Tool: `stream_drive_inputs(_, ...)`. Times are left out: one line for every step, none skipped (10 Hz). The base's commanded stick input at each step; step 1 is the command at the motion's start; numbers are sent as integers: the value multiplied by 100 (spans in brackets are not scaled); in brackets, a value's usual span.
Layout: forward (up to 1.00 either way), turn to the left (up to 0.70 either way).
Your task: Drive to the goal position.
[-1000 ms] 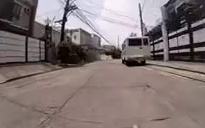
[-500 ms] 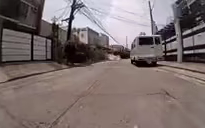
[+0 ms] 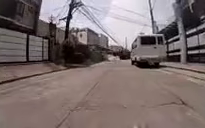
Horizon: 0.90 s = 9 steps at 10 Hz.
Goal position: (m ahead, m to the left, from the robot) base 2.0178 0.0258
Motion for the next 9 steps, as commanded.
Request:
stream_drive_inputs(85,0)
stream_drive_inputs(85,0)
stream_drive_inputs(85,0)
stream_drive_inputs(85,0)
stream_drive_inputs(85,0)
stream_drive_inputs(85,0)
stream_drive_inputs(85,0)
stream_drive_inputs(85,0)
stream_drive_inputs(85,0)
